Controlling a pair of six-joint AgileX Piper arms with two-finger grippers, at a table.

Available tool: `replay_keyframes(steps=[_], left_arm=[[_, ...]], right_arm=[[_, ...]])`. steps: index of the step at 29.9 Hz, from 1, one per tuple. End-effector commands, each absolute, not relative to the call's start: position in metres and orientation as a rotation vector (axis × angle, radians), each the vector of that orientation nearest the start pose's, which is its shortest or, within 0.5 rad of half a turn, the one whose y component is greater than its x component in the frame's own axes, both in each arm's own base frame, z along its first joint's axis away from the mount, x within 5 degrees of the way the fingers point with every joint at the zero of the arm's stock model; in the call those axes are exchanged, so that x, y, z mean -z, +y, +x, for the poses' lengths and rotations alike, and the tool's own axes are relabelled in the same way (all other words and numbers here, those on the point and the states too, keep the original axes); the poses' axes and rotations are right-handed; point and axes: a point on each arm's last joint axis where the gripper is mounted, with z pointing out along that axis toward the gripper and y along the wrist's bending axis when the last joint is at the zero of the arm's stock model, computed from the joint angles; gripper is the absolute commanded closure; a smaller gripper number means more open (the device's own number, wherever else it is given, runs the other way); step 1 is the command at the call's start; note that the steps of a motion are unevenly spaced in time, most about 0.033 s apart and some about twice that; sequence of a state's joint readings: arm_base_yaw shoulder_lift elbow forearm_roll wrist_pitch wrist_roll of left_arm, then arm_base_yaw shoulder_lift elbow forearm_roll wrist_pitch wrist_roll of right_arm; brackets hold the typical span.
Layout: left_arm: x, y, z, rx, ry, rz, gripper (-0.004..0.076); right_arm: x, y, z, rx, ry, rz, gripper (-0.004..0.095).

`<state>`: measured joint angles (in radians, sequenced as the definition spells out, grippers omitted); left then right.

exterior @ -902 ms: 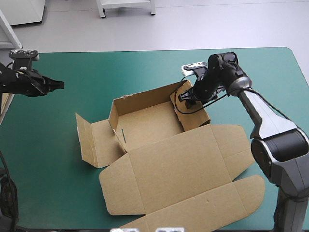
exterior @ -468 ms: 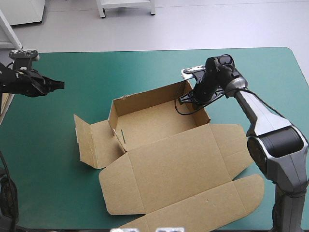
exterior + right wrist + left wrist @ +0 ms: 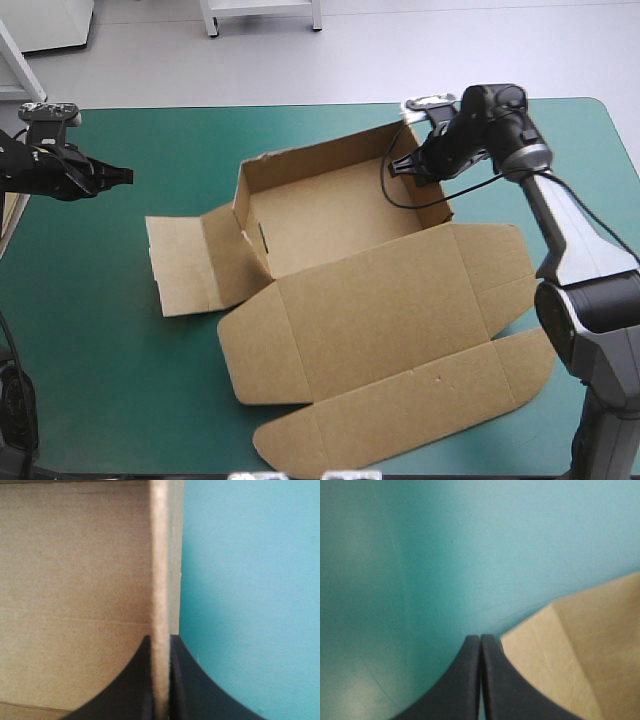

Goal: Fold the box

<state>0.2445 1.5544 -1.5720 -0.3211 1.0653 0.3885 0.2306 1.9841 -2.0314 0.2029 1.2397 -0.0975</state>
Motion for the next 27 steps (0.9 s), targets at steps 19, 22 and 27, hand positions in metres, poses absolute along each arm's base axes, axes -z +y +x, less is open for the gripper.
replay_keyframes(steps=[19,22,27], left_arm=[[-0.348,0.036,0.376,0.654,2.391,0.111,0.0731],[-0.351,0.027,0.379,0.825,2.309,0.148,0.0732],[-0.364,0.015,0.377,1.015,2.181,0.196,0.0732]], right_arm=[[-0.489,0.028,0.345,-0.76,2.142,-0.233,0.0911],[-0.494,0.033,0.34,-0.807,2.113,-0.249,0.0911],[-0.493,0.045,0.34,-0.825,2.118,-0.289,0.0911]])
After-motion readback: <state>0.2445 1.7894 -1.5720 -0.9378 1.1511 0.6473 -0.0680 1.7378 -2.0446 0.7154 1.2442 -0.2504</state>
